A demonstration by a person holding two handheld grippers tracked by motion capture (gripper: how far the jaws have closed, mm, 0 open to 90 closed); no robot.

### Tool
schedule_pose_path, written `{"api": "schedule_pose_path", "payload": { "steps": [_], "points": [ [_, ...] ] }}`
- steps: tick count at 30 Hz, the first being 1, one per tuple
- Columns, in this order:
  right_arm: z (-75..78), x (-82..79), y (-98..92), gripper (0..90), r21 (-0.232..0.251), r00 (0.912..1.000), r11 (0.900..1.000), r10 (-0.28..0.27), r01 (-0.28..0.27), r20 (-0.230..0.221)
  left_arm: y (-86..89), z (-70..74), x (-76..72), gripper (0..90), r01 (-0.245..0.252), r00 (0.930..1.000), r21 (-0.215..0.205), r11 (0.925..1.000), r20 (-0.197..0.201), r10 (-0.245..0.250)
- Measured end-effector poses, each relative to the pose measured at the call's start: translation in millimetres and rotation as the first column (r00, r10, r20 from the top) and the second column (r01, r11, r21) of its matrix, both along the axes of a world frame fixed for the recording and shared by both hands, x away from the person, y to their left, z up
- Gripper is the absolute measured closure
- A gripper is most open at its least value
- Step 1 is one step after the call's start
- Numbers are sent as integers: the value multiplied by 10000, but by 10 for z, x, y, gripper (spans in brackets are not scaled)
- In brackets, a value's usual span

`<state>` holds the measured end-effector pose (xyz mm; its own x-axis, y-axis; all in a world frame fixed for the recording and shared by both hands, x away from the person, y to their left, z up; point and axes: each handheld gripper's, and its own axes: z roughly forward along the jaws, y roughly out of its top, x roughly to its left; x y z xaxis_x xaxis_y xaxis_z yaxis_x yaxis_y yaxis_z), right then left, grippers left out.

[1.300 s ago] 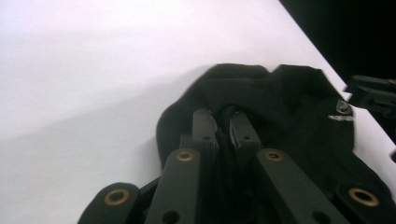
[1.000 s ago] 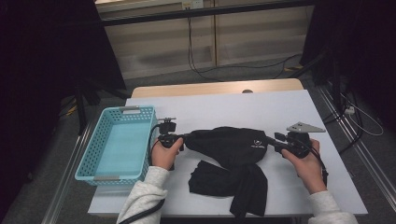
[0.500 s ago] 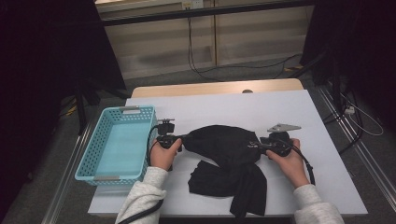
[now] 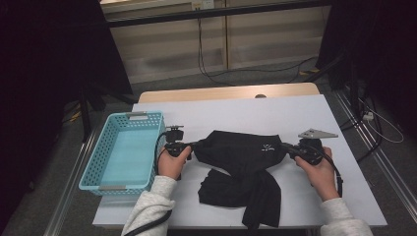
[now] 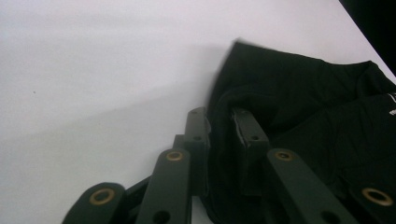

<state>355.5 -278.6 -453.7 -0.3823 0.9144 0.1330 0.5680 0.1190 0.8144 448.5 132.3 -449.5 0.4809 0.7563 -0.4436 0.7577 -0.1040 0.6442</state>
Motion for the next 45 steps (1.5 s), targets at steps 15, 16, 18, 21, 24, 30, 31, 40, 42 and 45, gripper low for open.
{"api": "schedule_pose_path", "payload": {
  "steps": [15,16,18,21,24,30,31,40,42,45],
  "points": [
    [-51,71,49,547,-798,9986,9955,-518,504,-148,-27,91,20,416,87,9975,272,9996,699,-106],
    [-79,92,66,544,-852,9980,9950,-543,513,-327,-27,93,22,394,125,9973,303,9995,715,-147],
    [-127,121,102,561,-930,9979,9951,-394,344,-524,-23,95,24,363,104,9960,330,9994,885,-133],
    [-145,134,136,767,-938,9981,9956,-131,74,-602,-20,88,35,328,215,9934,399,9990,1122,-258],
    [-120,127,113,854,-868,9990,9962,-139,101,-427,-28,84,45,327,306,9859,699,9971,1624,-416],
    [-12,49,-72,858,329,9985,9979,-554,554,-5,-106,71,77,327,851,9725,903,9923,2091,-1025],
    [-9,42,-79,858,320,9986,9981,-530,528,46,-120,65,92,330,899,9713,938,9915,2118,-1081],
    [-54,38,-78,855,338,9988,9983,-460,466,-189,-247,-70,208,417,1665,9628,1396,9761,1905,-1914],
    [-64,38,-76,855,345,9986,9983,-470,478,-231,-262,-105,214,465,1804,9645,1511,9719,1666,-2049],
    [-75,43,-75,855,367,9986,9982,-462,471,-252,-279,-135,221,561,1829,9631,1684,9686,1669,-2109]
  ]
}}
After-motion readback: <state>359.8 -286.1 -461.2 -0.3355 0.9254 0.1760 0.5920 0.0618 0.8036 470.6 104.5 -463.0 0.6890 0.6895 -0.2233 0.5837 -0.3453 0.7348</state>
